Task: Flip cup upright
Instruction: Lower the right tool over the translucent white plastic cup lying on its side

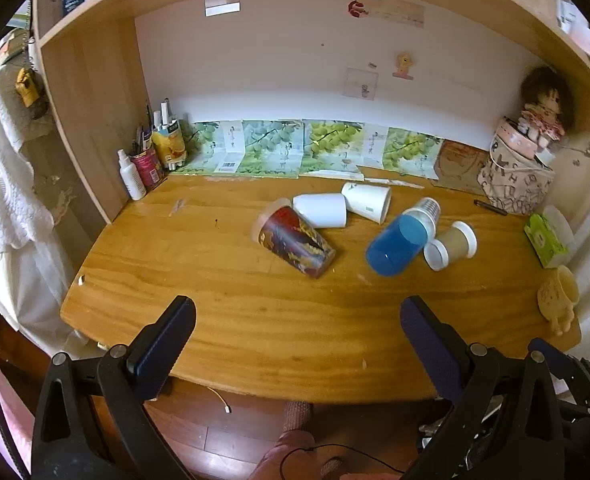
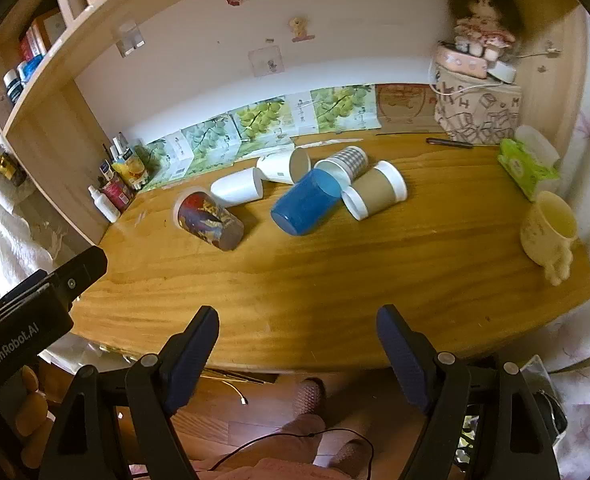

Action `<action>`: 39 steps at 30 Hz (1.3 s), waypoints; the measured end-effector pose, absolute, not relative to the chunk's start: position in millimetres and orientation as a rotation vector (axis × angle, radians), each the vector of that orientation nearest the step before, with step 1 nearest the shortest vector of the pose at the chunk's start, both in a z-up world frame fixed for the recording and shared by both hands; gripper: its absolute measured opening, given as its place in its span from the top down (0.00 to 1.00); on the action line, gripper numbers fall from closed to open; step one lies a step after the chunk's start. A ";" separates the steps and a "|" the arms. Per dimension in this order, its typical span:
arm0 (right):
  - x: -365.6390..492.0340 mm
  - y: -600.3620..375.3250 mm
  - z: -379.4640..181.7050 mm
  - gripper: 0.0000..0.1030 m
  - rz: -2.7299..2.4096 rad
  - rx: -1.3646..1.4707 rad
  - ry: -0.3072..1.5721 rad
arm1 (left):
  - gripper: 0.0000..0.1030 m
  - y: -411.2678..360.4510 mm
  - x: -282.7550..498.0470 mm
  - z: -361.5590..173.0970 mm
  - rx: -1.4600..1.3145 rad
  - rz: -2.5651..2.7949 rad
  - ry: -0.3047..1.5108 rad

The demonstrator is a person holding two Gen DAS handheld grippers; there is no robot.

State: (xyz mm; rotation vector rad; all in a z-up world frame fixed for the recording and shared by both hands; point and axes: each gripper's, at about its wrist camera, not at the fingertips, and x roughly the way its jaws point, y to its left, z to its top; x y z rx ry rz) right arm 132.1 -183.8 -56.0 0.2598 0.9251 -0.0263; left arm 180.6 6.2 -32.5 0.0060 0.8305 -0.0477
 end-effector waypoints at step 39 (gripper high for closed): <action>292.2 -177.5 -144.9 0.21 0.024 0.752 1.214 | 0.01 -38.1 382.9 -68.5 0.552 -0.470 0.992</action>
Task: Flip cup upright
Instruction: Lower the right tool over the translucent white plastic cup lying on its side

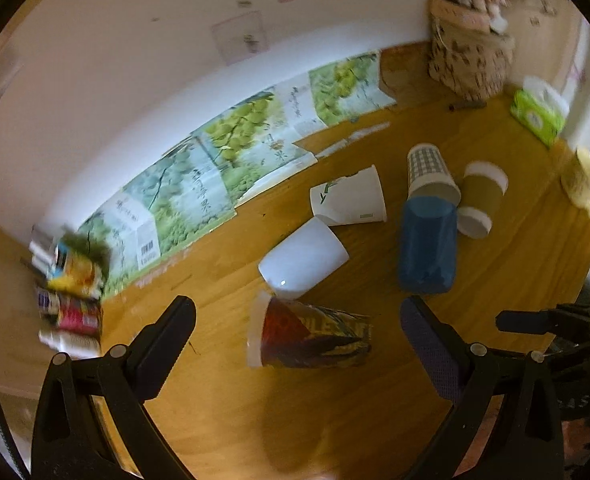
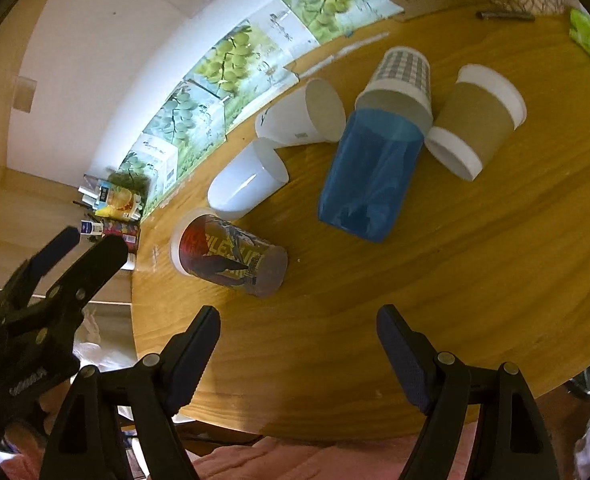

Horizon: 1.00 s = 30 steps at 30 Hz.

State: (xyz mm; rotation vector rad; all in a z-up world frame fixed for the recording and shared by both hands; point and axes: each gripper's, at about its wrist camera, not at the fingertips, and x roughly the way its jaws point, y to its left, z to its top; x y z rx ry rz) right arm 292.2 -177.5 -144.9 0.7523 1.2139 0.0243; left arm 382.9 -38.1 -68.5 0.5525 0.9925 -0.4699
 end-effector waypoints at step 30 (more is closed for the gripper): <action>319.9 -171.6 -177.7 0.21 0.023 0.792 1.319 | 0.01 -97.8 438.9 -177.5 1.045 -0.602 1.134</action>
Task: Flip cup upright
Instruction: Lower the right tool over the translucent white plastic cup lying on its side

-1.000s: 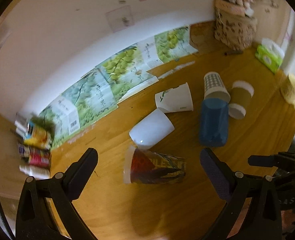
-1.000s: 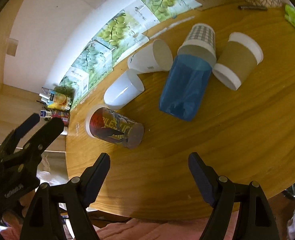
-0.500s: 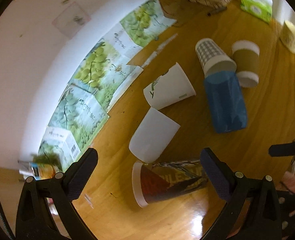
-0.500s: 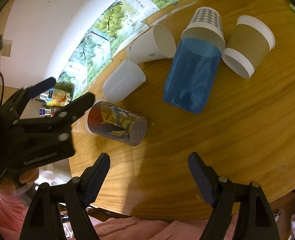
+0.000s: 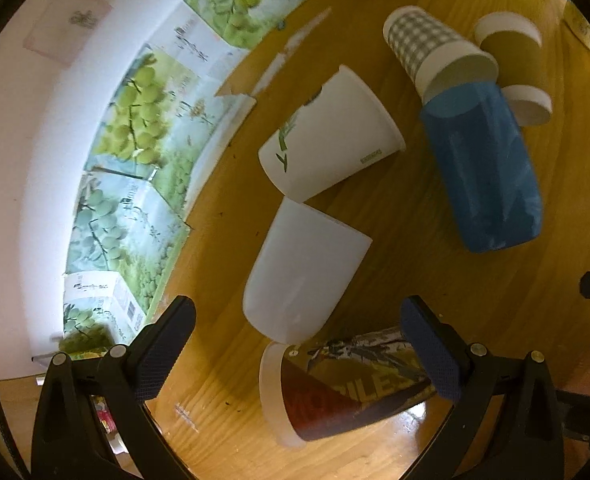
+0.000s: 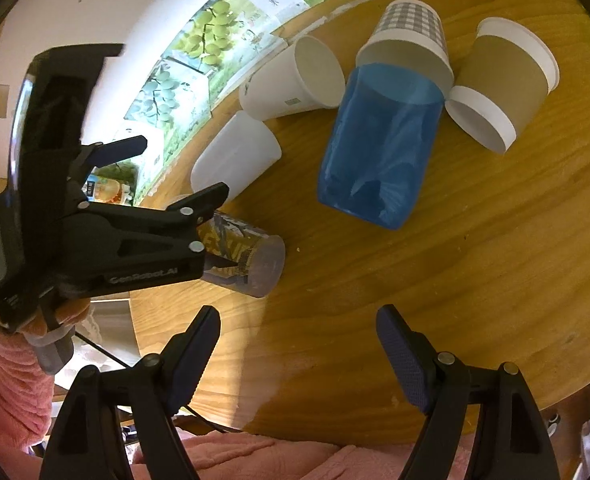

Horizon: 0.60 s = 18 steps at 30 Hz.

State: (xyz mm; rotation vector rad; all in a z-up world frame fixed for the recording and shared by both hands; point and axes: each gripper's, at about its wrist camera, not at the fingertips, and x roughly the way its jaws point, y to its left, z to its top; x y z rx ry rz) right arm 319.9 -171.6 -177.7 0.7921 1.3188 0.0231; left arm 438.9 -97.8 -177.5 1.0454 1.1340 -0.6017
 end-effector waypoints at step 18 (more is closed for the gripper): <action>329.9 -179.7 -184.5 0.21 -0.017 0.812 1.347 | 0.03 -105.7 460.8 -208.6 1.049 -0.621 1.204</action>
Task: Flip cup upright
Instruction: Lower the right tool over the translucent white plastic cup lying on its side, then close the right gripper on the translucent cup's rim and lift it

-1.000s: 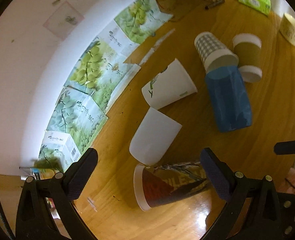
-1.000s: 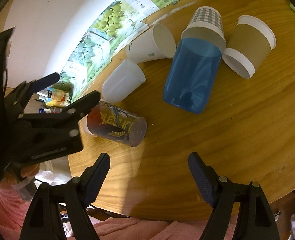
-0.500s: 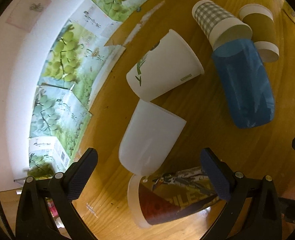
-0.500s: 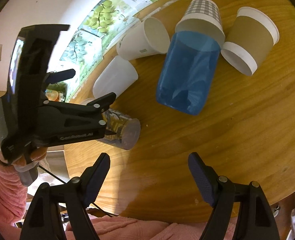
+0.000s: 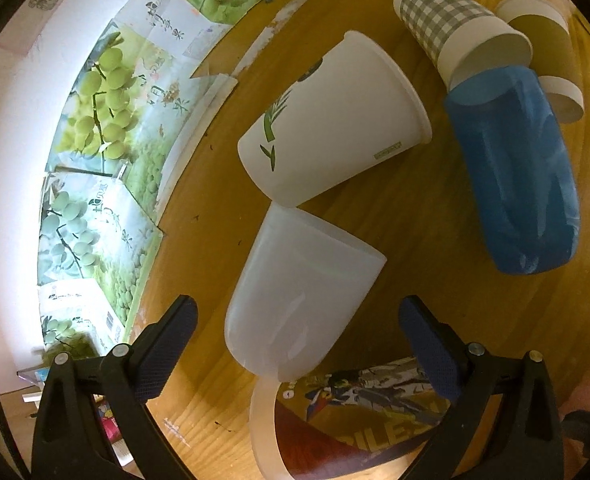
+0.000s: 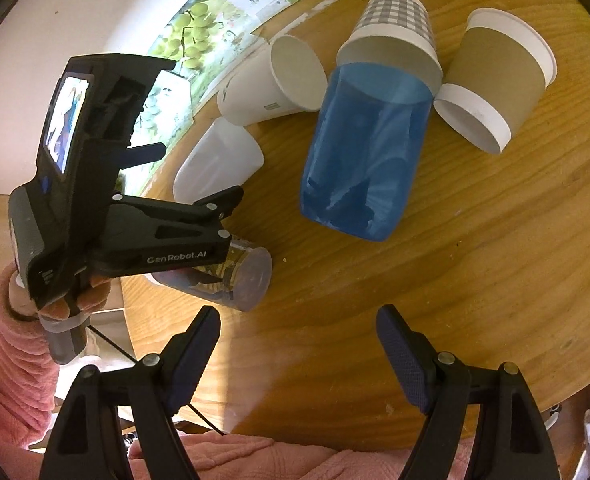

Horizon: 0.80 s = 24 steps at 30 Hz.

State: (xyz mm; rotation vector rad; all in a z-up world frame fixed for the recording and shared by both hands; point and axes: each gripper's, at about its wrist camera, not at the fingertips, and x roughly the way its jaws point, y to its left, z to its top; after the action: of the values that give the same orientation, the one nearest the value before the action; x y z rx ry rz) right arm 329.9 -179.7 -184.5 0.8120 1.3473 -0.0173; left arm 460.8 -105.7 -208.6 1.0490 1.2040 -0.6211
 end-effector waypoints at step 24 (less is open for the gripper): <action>330.8 -179.8 -188.5 0.21 -0.030 0.818 1.365 | 0.25 -101.5 481.6 -226.0 1.032 -0.650 1.210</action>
State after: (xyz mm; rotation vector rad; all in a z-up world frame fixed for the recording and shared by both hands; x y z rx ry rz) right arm 330.8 -179.8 -188.5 0.8182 1.3655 -0.0303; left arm 481.6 -101.5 -226.0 1.0325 1.2097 -0.6497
